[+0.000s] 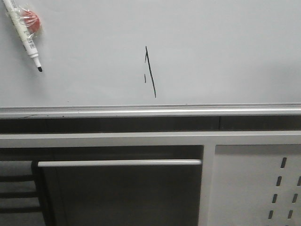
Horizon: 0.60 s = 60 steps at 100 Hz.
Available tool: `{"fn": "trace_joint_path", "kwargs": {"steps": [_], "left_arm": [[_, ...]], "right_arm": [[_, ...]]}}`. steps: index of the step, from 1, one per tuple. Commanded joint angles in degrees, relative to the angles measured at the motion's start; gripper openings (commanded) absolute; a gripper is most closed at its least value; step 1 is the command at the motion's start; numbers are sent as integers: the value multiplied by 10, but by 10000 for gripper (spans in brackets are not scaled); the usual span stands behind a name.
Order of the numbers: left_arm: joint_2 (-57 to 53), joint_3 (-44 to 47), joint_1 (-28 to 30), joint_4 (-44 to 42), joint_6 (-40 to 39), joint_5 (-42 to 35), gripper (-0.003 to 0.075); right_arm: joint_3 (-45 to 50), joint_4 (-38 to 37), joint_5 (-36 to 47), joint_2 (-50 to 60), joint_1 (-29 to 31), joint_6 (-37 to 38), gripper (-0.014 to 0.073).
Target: Write number 1 on whiteboard
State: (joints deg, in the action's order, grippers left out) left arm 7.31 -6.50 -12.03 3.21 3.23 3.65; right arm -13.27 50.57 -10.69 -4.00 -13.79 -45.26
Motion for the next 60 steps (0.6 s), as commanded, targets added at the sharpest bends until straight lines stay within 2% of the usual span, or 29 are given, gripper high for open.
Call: {"fn": "trace_joint_path", "kwargs": {"steps": [1,28,60], "left_arm": [[-19,11,20,-18,-27,-42,-20],[-90,91,67,-10,-65,-36,-20],[-89,90,68,-3,-68,-19,-20]], "right_arm": [[-14,7,27,-5,4,0,-55],[-14,7,27,-5,4,0,-55],[-14,7,27,-5,4,0,-55]]}}
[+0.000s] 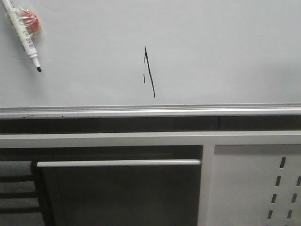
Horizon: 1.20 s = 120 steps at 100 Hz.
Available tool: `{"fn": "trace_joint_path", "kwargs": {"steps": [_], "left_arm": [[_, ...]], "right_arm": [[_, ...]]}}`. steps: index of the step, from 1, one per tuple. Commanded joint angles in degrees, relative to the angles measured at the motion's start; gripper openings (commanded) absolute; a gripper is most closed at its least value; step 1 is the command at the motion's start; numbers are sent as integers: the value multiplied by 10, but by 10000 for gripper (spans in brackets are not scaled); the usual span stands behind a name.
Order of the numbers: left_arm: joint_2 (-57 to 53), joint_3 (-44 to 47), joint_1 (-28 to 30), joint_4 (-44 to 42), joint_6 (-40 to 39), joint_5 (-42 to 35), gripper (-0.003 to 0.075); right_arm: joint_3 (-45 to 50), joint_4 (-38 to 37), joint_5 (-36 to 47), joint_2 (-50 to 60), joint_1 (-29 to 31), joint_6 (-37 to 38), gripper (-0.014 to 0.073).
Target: Write number 1 on whiteboard
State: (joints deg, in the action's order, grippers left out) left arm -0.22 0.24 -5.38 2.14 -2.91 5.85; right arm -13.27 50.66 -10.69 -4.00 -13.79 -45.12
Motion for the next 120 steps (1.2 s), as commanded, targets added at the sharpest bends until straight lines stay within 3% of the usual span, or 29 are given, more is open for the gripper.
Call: {"fn": "trace_joint_path", "kwargs": {"steps": [1,71,83,88,103,108,120], "left_arm": [[-14,23,1,8,-7,-43,-20],[-14,23,1,8,-7,-41,-20],[-14,23,1,8,-7,-41,-20],[-14,23,1,8,-7,-41,-20],[-13,23,1,8,-7,-41,-20],[-13,23,1,8,-7,-41,-20],[-13,23,1,8,-7,-41,-20]], "right_arm": [[-14,6,27,-5,4,-1,-55],[-14,6,27,-5,4,-1,-55],[-1,-10,59,-5,4,0,-55],[6,-51,80,-6,9,33,-55],[23,-329,96,-11,79,335,-55],[27,-371,83,-11,108,369,-55],[54,-404,81,-10,151,370,-55]]}}
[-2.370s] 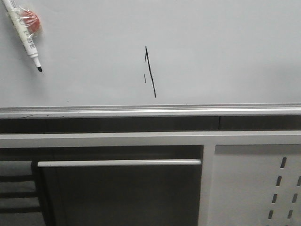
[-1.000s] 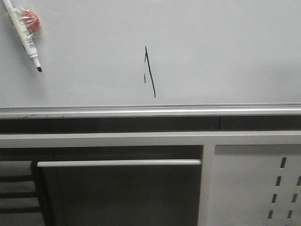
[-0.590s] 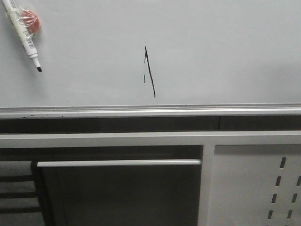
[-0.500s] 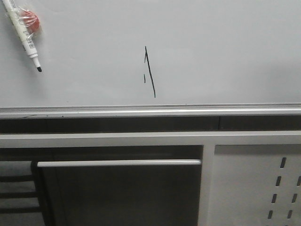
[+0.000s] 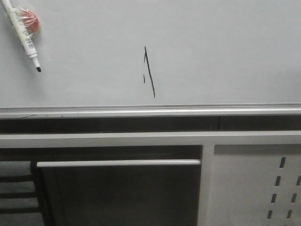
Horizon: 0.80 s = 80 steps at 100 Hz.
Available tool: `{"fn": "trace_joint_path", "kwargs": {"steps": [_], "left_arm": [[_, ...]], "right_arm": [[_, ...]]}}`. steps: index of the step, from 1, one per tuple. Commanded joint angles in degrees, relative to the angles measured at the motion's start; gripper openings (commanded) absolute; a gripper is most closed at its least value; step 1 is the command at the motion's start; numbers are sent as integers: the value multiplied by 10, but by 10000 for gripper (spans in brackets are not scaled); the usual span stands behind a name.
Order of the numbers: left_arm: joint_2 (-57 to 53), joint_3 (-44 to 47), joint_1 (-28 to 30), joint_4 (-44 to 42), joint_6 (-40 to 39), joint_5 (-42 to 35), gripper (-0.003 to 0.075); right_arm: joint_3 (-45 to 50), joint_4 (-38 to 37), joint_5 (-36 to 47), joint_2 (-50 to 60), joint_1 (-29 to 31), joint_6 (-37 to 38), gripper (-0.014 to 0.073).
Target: Write number 1 on whiteboard
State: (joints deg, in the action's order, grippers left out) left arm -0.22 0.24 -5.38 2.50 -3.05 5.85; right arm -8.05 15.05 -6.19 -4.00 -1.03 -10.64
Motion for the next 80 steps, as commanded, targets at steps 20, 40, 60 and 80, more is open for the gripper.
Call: {"fn": "trace_joint_path", "kwargs": {"steps": [20,40,60,80], "left_arm": [[-13,23,1,4,-6,-41,-20],[-12,23,1,4,-6,-40,-20],[-12,23,1,4,-6,-40,-20],[-12,23,1,4,-6,-40,-20]], "right_arm": [[67,-91,36,36,24,26,-55],[102,-103,13,56,24,26,-55],[102,-106,14,56,23,26,-55],[102,-106,17,56,23,26,-55]]}}
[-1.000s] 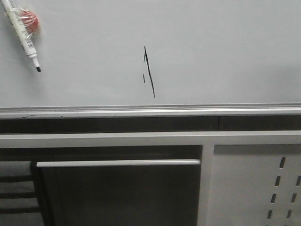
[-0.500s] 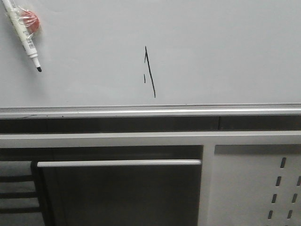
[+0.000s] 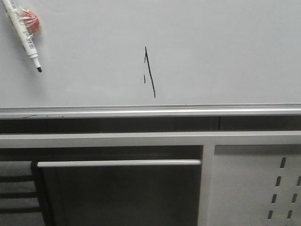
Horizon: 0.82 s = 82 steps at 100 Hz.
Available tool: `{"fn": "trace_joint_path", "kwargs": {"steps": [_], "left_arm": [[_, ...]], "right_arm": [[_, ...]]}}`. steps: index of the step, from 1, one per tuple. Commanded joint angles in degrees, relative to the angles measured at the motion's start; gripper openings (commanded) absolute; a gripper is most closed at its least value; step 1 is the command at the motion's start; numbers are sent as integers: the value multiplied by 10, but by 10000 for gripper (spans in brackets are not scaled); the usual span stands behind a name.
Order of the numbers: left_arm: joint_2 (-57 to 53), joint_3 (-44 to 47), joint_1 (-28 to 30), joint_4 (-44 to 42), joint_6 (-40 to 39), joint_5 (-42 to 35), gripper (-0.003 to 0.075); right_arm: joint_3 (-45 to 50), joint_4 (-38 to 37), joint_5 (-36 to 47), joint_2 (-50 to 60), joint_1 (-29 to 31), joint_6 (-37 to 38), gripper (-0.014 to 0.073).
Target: Write number 1 on whiteboard
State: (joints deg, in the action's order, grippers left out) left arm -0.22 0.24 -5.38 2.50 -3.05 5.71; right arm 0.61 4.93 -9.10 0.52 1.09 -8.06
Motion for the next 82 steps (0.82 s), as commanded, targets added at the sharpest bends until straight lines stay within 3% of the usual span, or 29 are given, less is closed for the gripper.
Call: {"fn": "trace_joint_path", "kwargs": {"steps": [1,82], "left_arm": [[-12,23,1,4,-6,-39,-20],[-12,23,1,4,-6,-39,-20]], "right_arm": [[15,-5,46,11,2,0,-55],[15,-6,41,11,2,0,-55]]}}
